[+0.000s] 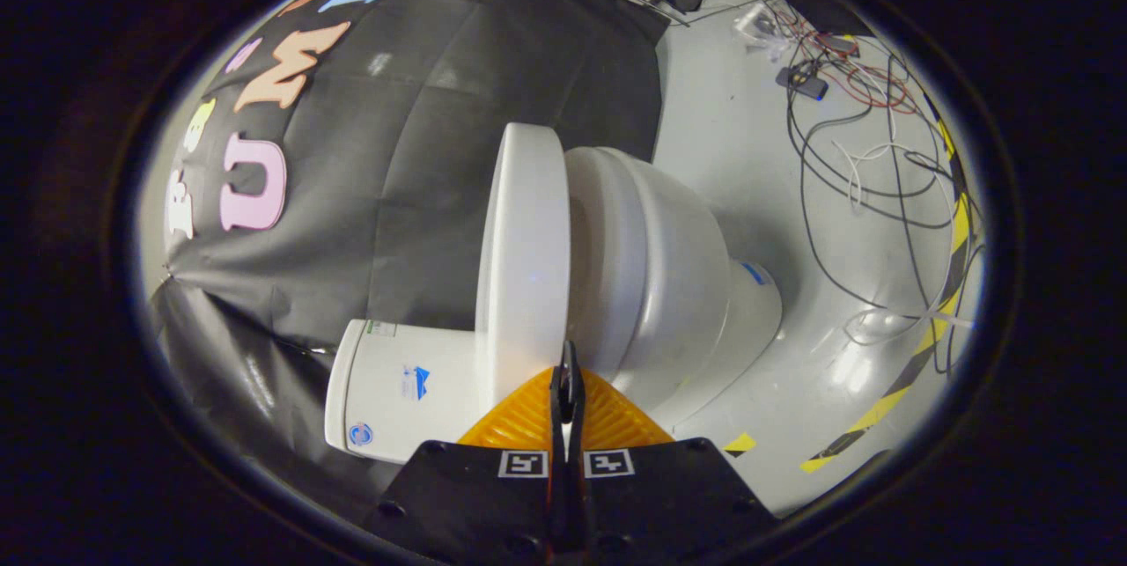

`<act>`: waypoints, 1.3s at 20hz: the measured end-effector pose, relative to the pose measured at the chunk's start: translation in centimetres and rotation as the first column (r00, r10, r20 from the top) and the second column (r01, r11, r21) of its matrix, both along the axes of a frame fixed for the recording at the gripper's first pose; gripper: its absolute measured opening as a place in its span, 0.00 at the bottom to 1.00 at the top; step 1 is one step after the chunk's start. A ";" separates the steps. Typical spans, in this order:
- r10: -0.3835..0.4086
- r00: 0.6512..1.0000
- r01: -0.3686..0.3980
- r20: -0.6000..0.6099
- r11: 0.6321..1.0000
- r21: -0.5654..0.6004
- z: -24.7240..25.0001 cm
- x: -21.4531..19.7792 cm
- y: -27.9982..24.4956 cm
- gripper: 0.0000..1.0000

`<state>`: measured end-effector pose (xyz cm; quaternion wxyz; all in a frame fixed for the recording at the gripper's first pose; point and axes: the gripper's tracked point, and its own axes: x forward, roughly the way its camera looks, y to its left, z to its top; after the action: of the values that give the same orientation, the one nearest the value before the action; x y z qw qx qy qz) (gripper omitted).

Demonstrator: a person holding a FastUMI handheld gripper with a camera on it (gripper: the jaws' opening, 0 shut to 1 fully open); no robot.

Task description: Open the toilet lid.

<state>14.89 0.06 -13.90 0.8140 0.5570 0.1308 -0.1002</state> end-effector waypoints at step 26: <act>-0.041 0.999 0.030 -0.031 0.953 -0.301 13.3 0.9 5.9 0.01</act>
<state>15.82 5.97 -0.64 0.8846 0.4274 0.1189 -0.1435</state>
